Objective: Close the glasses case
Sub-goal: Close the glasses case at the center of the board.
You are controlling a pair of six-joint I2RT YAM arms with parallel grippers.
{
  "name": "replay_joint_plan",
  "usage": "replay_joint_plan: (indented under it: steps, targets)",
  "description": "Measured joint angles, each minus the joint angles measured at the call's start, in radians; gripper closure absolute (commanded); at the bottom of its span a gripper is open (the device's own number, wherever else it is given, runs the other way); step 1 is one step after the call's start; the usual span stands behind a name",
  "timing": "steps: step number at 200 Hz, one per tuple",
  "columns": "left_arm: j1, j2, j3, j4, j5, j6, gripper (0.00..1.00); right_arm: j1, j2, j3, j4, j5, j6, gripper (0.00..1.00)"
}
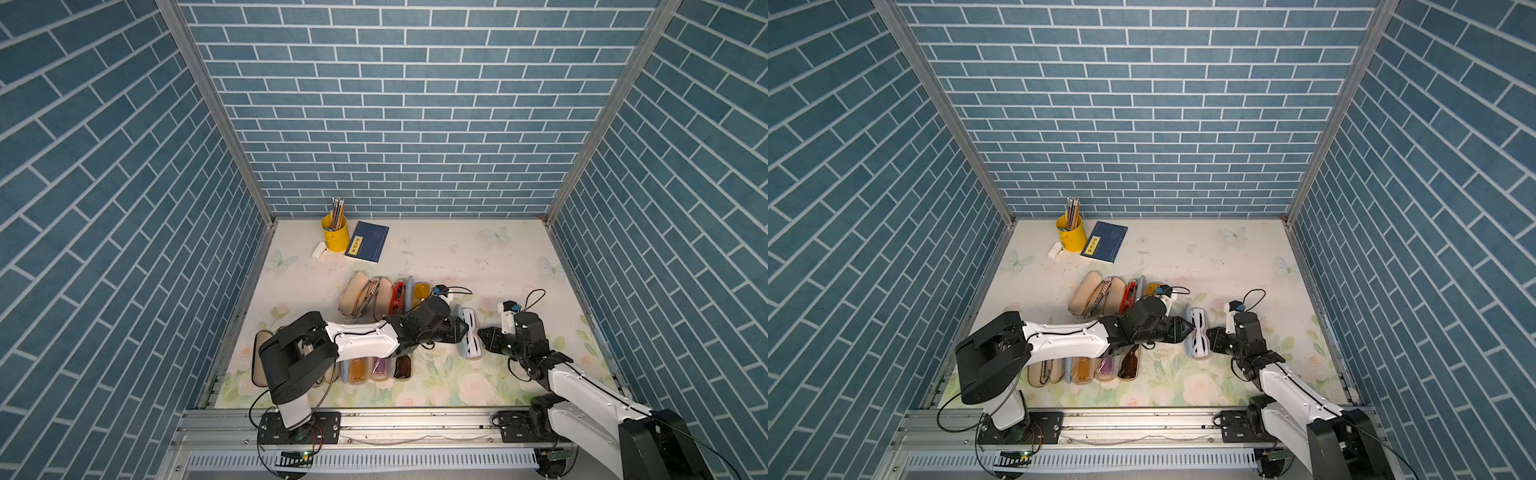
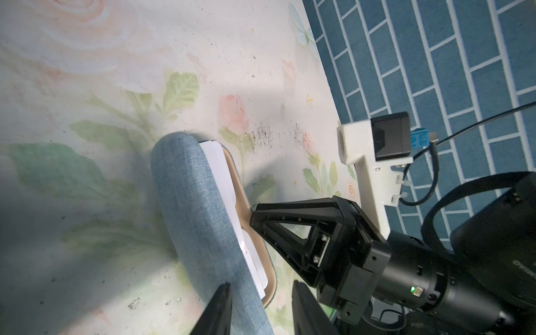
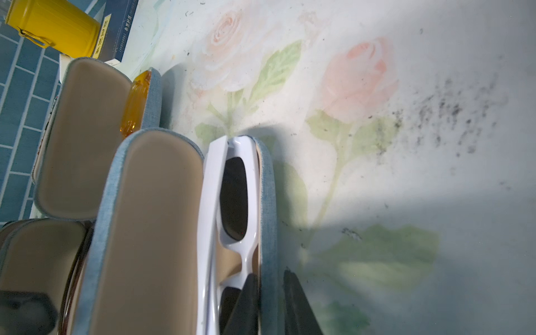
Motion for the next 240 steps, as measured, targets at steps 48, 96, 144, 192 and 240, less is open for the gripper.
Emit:
replay_joint_plan:
  steps: [48, 96, 144, 192, 240]
  targets:
    - [0.000, 0.005, 0.000, -0.014, -0.001, 0.009, 0.66, 0.000, -0.008, -0.003, 0.002, 0.000, 0.000, 0.85]
    - [0.000, 0.009, 0.003, -0.032, -0.012, 0.016, 0.67, 0.000, -0.025, -0.006, 0.002, 0.000, 0.000, 0.85]
    - [0.000, 0.038, 0.013, -0.035, -0.016, 0.021, 0.73, 0.000, -0.026, -0.007, 0.002, -0.001, 0.000, 0.85]
    - [0.000, 0.045, 0.018, -0.037, -0.018, 0.024, 0.76, 0.000, -0.026, -0.008, 0.002, -0.001, 0.000, 0.86]
    - [0.000, 0.051, 0.030, -0.039, -0.020, 0.032, 0.79, 0.000, -0.026, -0.011, 0.003, -0.001, 0.000, 0.87]
